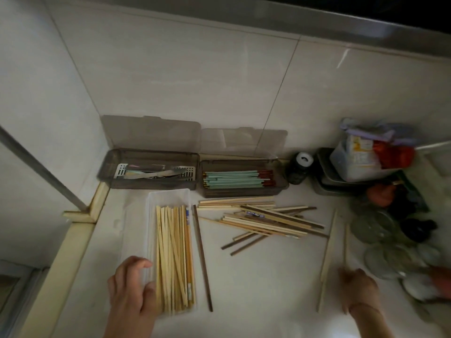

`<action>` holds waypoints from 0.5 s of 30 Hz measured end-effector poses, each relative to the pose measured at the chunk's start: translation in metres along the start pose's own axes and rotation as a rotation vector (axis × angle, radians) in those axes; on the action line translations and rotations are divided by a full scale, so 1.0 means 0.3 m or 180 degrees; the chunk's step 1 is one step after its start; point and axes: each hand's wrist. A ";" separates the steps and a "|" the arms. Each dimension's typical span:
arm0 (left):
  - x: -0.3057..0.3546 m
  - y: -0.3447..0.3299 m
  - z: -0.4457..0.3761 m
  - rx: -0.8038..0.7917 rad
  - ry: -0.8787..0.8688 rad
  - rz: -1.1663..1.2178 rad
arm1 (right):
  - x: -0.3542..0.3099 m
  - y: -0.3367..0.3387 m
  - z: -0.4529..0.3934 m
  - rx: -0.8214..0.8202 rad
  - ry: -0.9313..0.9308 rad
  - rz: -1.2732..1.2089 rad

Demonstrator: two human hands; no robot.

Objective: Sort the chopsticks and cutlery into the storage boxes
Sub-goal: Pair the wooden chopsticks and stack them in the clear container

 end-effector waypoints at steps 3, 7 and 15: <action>0.001 -0.003 -0.002 -0.0021 0.0123 -0.0027 | -0.053 0.033 0.056 0.0023 0.0249 0.0020; 0.009 0.001 -0.003 -0.0019 0.0104 -0.0060 | -0.210 0.137 0.209 0.0349 0.0619 -0.0601; 0.004 0.018 -0.006 -0.0172 0.0019 -0.0019 | -0.617 0.244 0.580 -0.1905 0.1596 -0.2409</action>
Point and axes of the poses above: each hand's wrist, its own z-axis away from the middle knuckle, its own y-axis out of the back of the hand, x = y × z, and after that the axes turned 11 degrees about x, right-handed
